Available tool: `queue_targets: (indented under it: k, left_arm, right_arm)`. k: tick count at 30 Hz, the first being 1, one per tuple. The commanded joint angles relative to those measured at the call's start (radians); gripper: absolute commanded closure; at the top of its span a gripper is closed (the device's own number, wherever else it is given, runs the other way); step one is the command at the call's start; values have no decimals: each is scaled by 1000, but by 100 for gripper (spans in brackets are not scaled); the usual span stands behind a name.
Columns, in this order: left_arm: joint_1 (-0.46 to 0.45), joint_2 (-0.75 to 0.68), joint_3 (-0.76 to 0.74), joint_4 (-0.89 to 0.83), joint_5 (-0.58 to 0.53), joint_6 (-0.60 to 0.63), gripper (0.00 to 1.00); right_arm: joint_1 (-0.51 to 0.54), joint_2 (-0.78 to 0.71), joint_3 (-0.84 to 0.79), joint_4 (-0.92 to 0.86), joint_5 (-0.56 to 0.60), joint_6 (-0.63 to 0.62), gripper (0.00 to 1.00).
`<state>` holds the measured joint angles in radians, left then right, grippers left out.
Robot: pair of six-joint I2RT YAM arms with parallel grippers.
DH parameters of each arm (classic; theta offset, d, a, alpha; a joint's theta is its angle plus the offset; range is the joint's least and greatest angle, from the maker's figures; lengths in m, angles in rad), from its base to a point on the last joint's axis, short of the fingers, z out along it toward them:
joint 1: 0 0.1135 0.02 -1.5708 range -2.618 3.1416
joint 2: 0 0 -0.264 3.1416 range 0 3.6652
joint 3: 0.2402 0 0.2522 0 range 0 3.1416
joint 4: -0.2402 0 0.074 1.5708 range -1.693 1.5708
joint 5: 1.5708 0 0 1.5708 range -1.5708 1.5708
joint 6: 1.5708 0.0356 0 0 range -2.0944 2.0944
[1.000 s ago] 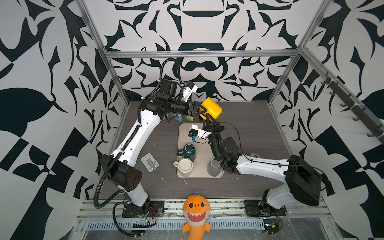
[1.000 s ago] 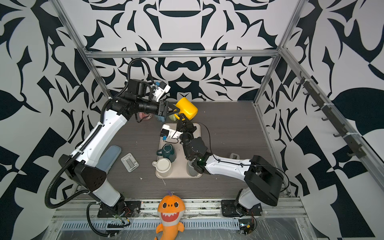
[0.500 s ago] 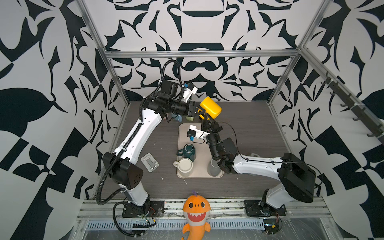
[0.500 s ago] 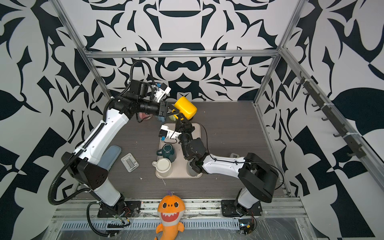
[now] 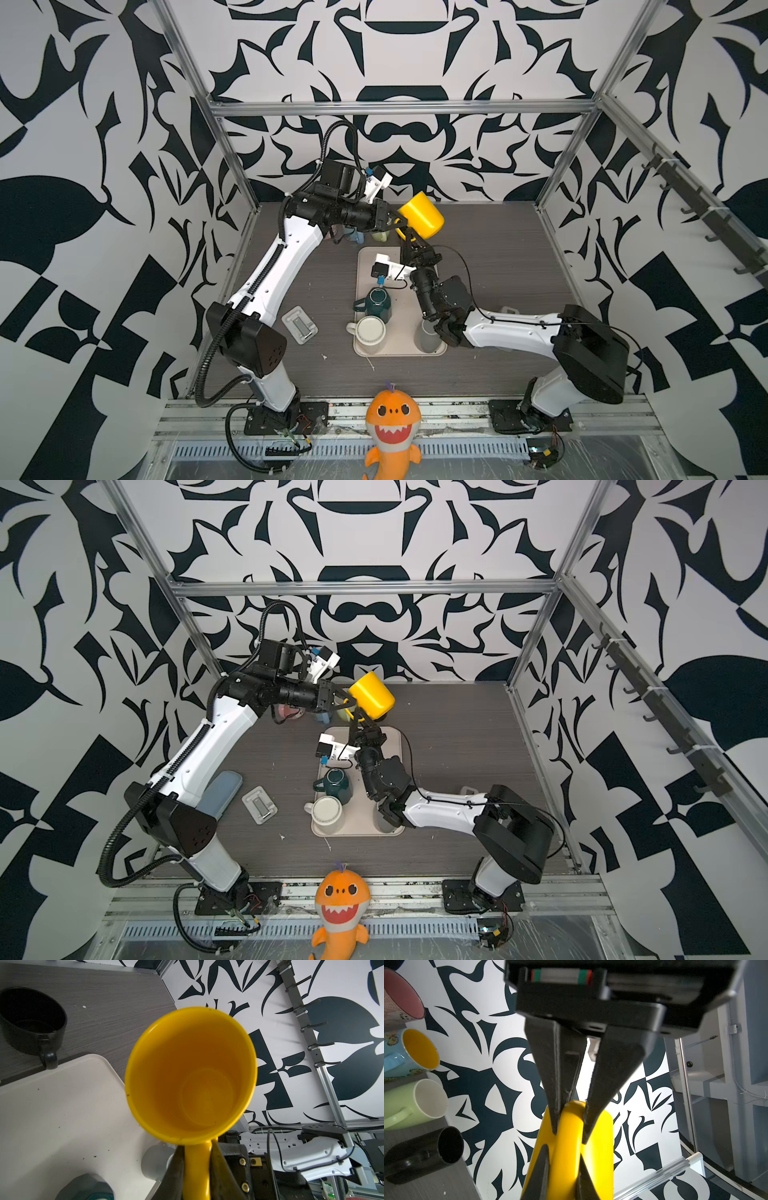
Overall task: Turn the mug right side up
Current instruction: 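Close the left gripper on the yellow mug's handle beside the right gripper, then open the right gripper and withdraw it while the left gripper holds the mug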
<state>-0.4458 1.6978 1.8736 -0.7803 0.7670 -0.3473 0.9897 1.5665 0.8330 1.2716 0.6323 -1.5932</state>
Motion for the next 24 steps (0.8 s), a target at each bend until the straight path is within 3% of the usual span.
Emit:
queue_targets:
  k: [1,6,14,19,24]
  left_arm:
    - [-10,22,-4,0,15,36,100]
    - [-9,0,-46,26,-22,25,100]
    - [-8,-45,-127,133,-81,-27,100]
    - [-9,-53,-146,173,-112,-45,100]
    - [-8,-61,-163,252,-162,-78,100]
  right_arm:
    - [15,-47,66,160,-84,23,100]
    - [15,-63,75,160,-58,51,100]
    - [15,-90,65,159,-18,98,59]
    - [17,-93,57,159,14,104,43]
    - [35,-119,27,152,77,145,35]
